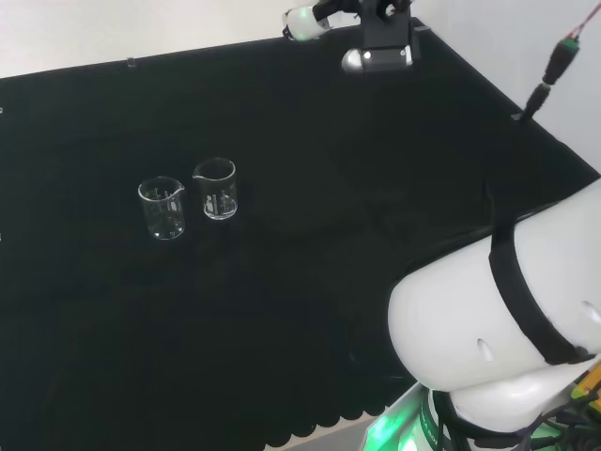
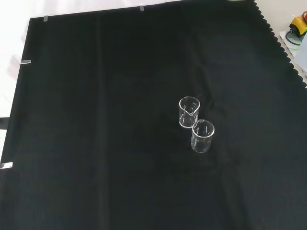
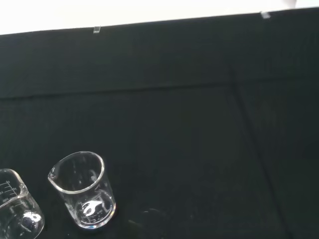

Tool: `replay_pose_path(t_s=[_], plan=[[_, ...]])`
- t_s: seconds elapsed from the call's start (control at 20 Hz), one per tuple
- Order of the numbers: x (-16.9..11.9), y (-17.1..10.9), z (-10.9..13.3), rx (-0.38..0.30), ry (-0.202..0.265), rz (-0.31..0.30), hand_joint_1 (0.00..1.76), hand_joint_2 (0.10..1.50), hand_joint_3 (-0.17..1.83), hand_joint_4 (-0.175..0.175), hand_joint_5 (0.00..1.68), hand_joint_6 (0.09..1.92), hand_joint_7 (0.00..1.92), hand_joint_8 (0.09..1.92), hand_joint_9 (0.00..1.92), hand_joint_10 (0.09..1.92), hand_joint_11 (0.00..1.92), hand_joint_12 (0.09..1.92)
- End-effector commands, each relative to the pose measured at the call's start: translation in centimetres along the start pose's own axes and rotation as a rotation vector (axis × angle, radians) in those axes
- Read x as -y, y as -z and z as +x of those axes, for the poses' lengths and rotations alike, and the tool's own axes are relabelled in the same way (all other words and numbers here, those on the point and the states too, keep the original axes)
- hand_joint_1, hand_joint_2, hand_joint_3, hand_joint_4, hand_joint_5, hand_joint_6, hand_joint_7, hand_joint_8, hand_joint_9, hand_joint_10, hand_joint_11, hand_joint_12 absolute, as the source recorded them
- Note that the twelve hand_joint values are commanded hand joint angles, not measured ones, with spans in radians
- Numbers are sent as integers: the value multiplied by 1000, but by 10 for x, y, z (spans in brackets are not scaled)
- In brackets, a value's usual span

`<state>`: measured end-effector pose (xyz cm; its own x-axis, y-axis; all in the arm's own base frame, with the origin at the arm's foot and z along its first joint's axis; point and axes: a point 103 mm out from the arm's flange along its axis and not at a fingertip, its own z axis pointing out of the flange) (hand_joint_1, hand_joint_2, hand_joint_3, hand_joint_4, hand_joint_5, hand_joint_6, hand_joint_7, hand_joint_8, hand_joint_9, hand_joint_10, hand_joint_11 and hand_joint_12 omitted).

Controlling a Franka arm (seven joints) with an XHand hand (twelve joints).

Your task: Pick up the beaker on the right.

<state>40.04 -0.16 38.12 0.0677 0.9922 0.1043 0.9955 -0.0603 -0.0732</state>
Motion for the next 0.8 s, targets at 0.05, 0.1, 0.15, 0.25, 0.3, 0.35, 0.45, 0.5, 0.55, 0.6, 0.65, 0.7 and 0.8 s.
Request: replay_pose_path(t_s=[0.05, 0.1, 0.15, 0.25, 0.3, 0.35, 0.45, 0.5, 0.55, 0.6, 0.65, 0.7, 0.8], plan=[[-55, -28, 5, -67, 29, -2, 334, 974, 889, -39, 262, 87, 88, 437, 127, 596, 0, 877], [-60, -32, 4, -73, 28, 3, 335, 973, 890, -39, 263, 87, 88, 437, 127, 597, 0, 877], [-64, -37, 4, -83, 29, 8, 335, 973, 890, -39, 263, 87, 88, 437, 128, 597, 0, 878], [-72, -46, 3, -91, 29, 16, 335, 972, 892, -39, 264, 87, 89, 438, 129, 597, 0, 878], [-76, -50, 4, -93, 30, 20, 335, 972, 893, -40, 265, 87, 90, 439, 130, 598, 0, 879], [-79, -55, 4, -90, 33, 26, 335, 971, 893, -40, 266, 87, 92, 440, 131, 599, 0, 879], [-85, -63, 4, -98, 35, 37, 335, 970, 895, -40, 267, 87, 94, 441, 133, 600, 0, 880], [-87, -67, 5, -96, 39, 41, 335, 970, 895, -40, 268, 87, 95, 442, 134, 600, 0, 881], [-89, -71, 6, -95, 42, 43, 335, 970, 896, -40, 269, 87, 97, 443, 135, 601, 0, 882], [-91, -75, 6, -95, 46, 45, 335, 969, 896, -40, 270, 87, 98, 443, 136, 601, 0, 882], [-93, -79, 7, -96, 48, 49, 336, 968, 897, -40, 271, 87, 100, 444, 137, 601, 0, 883], [-95, -82, 6, -97, 49, 55, 336, 967, 897, -40, 271, 87, 101, 445, 137, 602, 0, 883], [-99, -90, 6, -113, 48, 68, 337, 964, 897, -41, 271, 87, 103, 446, 137, 602, 0, 884]])
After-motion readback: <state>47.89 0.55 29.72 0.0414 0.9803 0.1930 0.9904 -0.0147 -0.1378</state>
